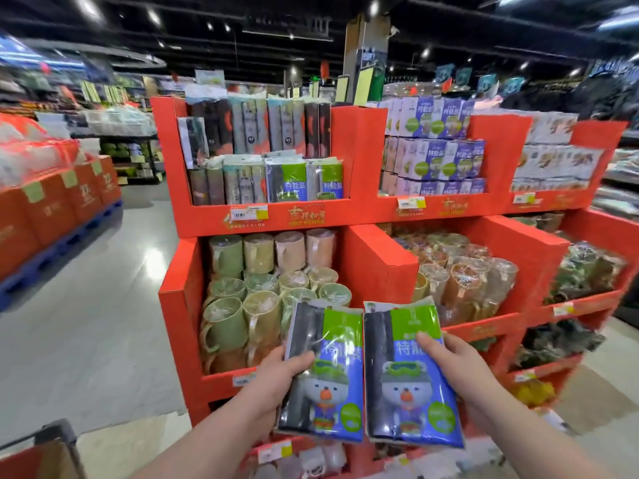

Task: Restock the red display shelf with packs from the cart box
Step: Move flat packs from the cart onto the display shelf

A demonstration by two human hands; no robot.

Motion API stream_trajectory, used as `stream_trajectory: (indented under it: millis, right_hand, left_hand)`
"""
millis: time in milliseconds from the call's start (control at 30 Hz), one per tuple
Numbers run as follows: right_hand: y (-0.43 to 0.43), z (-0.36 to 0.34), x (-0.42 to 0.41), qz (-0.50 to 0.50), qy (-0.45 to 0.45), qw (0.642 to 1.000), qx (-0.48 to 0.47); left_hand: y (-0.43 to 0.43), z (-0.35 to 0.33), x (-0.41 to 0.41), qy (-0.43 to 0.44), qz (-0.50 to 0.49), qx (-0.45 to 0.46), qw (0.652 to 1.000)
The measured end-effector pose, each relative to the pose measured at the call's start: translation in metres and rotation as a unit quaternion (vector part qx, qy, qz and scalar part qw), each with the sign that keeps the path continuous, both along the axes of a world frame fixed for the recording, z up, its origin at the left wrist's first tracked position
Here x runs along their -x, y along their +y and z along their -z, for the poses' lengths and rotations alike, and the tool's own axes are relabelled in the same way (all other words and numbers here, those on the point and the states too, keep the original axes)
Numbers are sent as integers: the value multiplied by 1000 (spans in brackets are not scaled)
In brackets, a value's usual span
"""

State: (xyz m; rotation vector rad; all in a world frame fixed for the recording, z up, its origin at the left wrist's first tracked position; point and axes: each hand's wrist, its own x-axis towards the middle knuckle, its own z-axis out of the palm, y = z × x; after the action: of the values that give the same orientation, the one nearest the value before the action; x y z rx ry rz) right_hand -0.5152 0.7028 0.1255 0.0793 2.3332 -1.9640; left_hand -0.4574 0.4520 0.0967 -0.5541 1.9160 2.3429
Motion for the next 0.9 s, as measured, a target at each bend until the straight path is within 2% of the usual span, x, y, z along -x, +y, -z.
stream_trajectory:
  millis: [200,400,567,900]
  right_hand:
    - [-19,-23,70,-32,60,994,-83]
    - [-61,-86,155,-26,157,973,-169]
    - [-108,-127,221,-13,204,967,-152]
    - [-173,-197,319,-6,268,933,-240]
  left_hand:
    - [-26,-25,60,36,-3,-55,998]
    - [-71,-53,130,78,5,-43,996]
    - [-118,-76,172,107,-1,-44,993]
    - [-180,-100,201,161,-53,-72,983]
